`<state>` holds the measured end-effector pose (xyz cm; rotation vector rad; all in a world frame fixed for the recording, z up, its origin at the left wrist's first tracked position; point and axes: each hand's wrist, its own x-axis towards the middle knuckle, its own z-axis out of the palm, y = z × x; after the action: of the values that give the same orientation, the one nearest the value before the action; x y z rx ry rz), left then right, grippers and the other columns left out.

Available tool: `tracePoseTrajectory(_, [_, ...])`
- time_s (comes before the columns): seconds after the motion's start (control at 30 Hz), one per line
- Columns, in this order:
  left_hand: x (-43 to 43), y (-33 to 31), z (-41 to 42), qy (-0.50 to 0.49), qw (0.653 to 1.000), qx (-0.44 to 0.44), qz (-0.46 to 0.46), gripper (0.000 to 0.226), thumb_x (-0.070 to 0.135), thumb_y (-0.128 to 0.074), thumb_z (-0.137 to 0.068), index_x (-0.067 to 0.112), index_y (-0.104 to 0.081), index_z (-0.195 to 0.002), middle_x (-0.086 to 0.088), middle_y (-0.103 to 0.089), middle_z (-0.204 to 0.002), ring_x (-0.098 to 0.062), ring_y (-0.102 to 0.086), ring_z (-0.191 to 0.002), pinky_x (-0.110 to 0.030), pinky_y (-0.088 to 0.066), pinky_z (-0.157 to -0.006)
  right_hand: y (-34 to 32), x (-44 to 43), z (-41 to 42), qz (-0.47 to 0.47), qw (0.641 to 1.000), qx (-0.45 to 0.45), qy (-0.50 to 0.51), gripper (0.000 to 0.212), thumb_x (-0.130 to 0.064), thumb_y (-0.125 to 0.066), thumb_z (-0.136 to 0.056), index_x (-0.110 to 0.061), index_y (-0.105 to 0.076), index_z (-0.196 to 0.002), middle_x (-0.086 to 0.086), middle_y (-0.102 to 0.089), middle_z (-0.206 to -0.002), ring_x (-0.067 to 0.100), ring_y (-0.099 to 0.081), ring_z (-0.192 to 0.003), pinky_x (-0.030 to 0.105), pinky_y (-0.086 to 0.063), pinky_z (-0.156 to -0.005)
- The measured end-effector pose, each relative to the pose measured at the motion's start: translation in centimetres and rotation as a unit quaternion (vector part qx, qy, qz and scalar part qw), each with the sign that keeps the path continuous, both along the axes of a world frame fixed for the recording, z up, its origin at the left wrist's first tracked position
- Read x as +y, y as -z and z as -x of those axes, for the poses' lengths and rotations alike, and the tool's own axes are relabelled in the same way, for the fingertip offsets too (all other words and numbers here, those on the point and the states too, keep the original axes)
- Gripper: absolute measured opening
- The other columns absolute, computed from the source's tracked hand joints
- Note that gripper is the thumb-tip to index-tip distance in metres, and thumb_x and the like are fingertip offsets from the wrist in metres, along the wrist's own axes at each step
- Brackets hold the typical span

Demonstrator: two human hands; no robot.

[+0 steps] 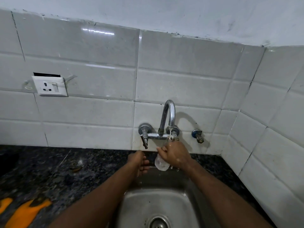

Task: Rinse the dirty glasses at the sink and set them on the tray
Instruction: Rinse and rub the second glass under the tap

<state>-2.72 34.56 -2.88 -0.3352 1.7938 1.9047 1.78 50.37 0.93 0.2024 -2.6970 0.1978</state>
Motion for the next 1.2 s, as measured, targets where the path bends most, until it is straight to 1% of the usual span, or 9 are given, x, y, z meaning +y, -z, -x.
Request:
tracePoseTrajectory(0.13, [-0.7,-0.8,0.3,-0.010,1.000,0.008,-0.002,0.018,0.011,-0.040,-0.093,0.008,-0.056,-0.087,-0.011,-0.060,-0.071,-0.022,-0.051,-0.056,-0.028,-0.040,-0.056,-0.6,-0.8,0.1,-0.053,0.996,-0.030,-0.060,0.048,-0.045,-0.041,-0.095,-0.015,-0.065,-0.065,0.004,-0.065,-0.065,0.018,-0.057,-0.055,0.028,-0.047,-0.060])
tracePoseTrajectory(0.3, [-0.4,-1.3,0.5,-0.012,0.999,0.042,0.004,0.021,0.014,-0.044,-0.092,0.003,-0.062,-0.096,-0.013,-0.068,-0.082,-0.026,-0.060,-0.062,-0.030,-0.047,-0.058,-1.5,-1.3,0.5,-0.038,0.998,0.000,-0.042,0.046,-0.037,-0.051,-0.094,-0.014,-0.057,-0.055,0.006,-0.059,-0.055,0.018,-0.049,-0.047,0.029,-0.045,-0.057])
tracePoseTrajectory(0.5, [-0.5,-2.5,1.2,-0.059,0.986,0.136,0.075,0.019,0.013,-0.048,-0.091,-0.001,-0.062,-0.092,-0.018,-0.067,-0.083,-0.028,-0.059,-0.061,-0.030,-0.046,-0.050,-2.5,-0.4,0.0,-0.115,0.993,-0.031,-0.010,0.038,-0.040,-0.046,-0.098,-0.017,-0.057,-0.069,0.009,-0.068,-0.074,0.025,-0.062,-0.070,0.028,-0.037,-0.064])
tracePoseTrajectory(0.63, [-0.4,-4.4,1.5,-0.065,0.944,0.242,0.216,0.020,0.016,-0.054,-0.088,0.008,-0.061,-0.072,-0.009,-0.064,-0.073,-0.030,-0.062,-0.073,-0.037,-0.052,-0.068,-3.4,-0.5,-0.2,-0.137,0.988,-0.064,-0.014,0.039,-0.038,-0.047,-0.098,-0.017,-0.060,-0.069,0.007,-0.064,-0.073,0.023,-0.061,-0.071,0.028,-0.036,-0.064])
tracePoseTrajectory(0.77, [0.3,-4.9,1.8,-0.065,0.917,0.298,0.256,0.027,0.020,-0.054,-0.095,0.011,-0.060,-0.070,0.001,-0.055,-0.062,-0.016,-0.050,-0.062,-0.028,-0.041,-0.068,-3.7,-0.5,-0.2,-0.156,0.987,-0.040,-0.021,0.040,-0.039,-0.046,-0.098,-0.015,-0.062,-0.070,0.011,-0.069,-0.078,0.027,-0.064,-0.074,0.031,-0.041,-0.067])
tracePoseTrajectory(0.93, [0.8,-3.9,2.3,-0.038,0.886,0.348,0.303,0.035,0.039,-0.053,-0.085,0.008,-0.070,-0.083,-0.009,-0.073,-0.077,-0.024,-0.068,-0.070,-0.028,-0.050,-0.057,-3.6,-0.2,-0.2,-0.134,0.991,-0.018,0.000,0.042,-0.041,-0.045,-0.098,-0.017,-0.063,-0.069,0.007,-0.069,-0.076,0.023,-0.064,-0.072,0.028,-0.038,-0.063])
tracePoseTrajectory(1.07, [0.8,-5.2,2.0,0.073,0.842,0.402,0.352,0.014,0.023,-0.054,-0.084,0.011,-0.061,-0.080,-0.008,-0.065,-0.077,-0.023,-0.062,-0.070,-0.026,-0.044,-0.057,-3.4,-0.1,-0.2,-0.104,0.994,-0.012,0.005,0.043,-0.043,-0.044,-0.099,-0.020,-0.061,-0.067,0.004,-0.068,-0.072,0.015,-0.051,-0.061,0.025,-0.034,-0.061])
tracePoseTrajectory(1.13, [0.5,-5.7,2.2,0.088,0.852,0.398,0.328,0.022,0.025,-0.051,-0.084,0.008,-0.063,-0.078,-0.011,-0.070,-0.080,-0.025,-0.066,-0.072,-0.030,-0.053,-0.063,-3.3,-0.1,-0.1,-0.100,0.995,-0.011,0.006,0.045,-0.044,-0.043,-0.099,-0.019,-0.063,-0.068,0.003,-0.068,-0.071,0.014,-0.052,-0.059,0.025,-0.035,-0.061])
tracePoseTrajectory(1.2, [0.1,-5.5,1.7,0.017,0.899,0.349,0.263,0.032,0.025,-0.050,-0.092,0.005,-0.068,-0.074,-0.008,-0.069,-0.071,-0.022,-0.065,-0.069,-0.028,-0.048,-0.060,-3.0,-0.1,0.0,-0.082,0.997,0.012,0.002,0.046,-0.043,-0.045,-0.099,-0.017,-0.067,-0.068,0.004,-0.068,-0.068,0.018,-0.057,-0.059,0.025,-0.035,-0.060])
